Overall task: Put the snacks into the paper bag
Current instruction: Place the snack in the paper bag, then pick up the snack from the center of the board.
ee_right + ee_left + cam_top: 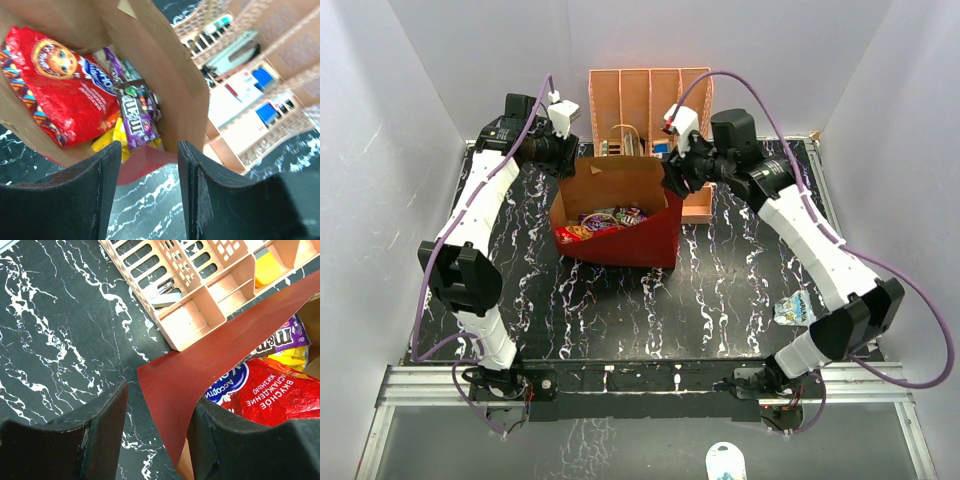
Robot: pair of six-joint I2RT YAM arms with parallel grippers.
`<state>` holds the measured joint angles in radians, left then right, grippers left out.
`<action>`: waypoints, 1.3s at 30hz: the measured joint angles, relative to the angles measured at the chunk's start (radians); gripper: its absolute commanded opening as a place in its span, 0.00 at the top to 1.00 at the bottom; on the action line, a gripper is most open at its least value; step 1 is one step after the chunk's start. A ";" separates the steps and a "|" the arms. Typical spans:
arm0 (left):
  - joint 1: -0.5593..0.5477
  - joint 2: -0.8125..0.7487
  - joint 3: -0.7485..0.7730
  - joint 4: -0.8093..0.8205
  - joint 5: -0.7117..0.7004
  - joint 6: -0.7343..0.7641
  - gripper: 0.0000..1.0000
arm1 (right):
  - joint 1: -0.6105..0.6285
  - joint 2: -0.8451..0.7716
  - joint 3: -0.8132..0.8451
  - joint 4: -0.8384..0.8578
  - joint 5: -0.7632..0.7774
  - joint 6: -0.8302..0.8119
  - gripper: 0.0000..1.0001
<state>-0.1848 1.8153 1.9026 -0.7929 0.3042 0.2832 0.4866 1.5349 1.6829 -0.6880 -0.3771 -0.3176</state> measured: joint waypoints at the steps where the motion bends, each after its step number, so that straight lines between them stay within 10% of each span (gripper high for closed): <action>1: 0.000 0.000 0.000 0.000 0.000 0.000 0.54 | -0.006 -0.020 -0.013 -0.004 0.017 0.000 0.48; 21: 0.000 -0.012 -0.012 0.010 0.000 -0.004 0.54 | -0.407 -0.325 -0.552 -0.211 0.421 -0.052 0.41; 39: 0.000 0.008 -0.005 0.008 -0.005 -0.006 0.54 | -0.869 -0.347 -0.924 -0.218 0.286 -0.322 0.12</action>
<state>-0.1848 1.8229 1.8980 -0.7853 0.2989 0.2768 -0.3824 1.1877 0.7586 -0.9058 -0.0910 -0.6399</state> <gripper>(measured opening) 0.462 0.850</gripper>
